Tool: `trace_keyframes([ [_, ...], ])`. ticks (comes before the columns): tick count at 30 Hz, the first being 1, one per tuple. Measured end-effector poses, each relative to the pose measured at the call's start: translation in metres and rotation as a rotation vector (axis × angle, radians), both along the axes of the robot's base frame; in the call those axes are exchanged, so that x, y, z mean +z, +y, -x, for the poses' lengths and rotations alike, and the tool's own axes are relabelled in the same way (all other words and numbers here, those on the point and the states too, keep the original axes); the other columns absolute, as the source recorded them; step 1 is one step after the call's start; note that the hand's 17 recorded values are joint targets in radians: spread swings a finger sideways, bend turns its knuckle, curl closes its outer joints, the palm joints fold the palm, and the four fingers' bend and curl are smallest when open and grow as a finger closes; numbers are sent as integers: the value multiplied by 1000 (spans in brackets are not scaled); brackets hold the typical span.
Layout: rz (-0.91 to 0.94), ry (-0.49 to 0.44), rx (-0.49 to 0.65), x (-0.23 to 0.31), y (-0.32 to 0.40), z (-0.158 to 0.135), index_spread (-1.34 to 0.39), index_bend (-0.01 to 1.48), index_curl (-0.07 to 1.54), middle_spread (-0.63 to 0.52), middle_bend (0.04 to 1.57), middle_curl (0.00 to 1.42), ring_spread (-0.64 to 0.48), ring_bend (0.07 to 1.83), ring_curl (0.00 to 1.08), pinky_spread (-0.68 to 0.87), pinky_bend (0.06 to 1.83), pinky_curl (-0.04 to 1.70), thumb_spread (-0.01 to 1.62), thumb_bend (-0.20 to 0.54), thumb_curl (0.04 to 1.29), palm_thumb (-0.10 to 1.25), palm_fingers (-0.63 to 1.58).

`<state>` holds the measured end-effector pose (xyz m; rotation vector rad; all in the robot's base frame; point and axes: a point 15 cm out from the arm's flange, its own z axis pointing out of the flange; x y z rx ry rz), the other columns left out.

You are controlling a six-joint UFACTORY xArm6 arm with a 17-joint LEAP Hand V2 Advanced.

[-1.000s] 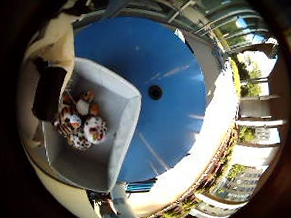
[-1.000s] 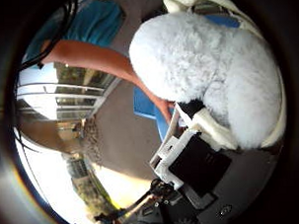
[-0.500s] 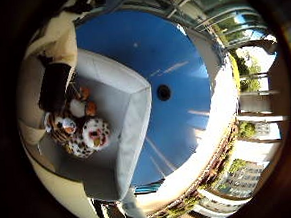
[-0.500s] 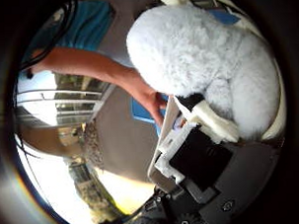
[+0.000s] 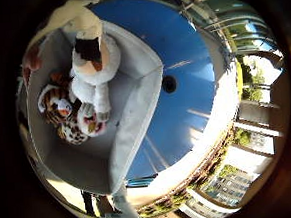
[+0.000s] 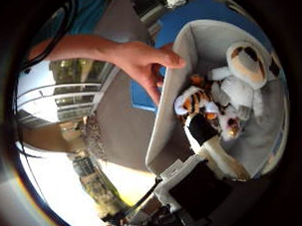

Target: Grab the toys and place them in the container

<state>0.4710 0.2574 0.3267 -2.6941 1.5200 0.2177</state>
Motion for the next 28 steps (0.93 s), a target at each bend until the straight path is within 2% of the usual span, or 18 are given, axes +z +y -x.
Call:
trace_keyframes([
  [10,4,14,9,52,-38,30,-437,138,418,104,148,330,314,440,296,499,681,534,1087,-33,412,626,-77],
  [23,42,102,-26,130,-139,113,-389,181,335,96,147,287,316,383,298,476,600,438,1114,-25,389,645,-28],
  [28,99,79,-53,161,-204,144,-376,185,326,94,146,276,309,364,299,466,575,407,1130,-25,383,654,-21],
])
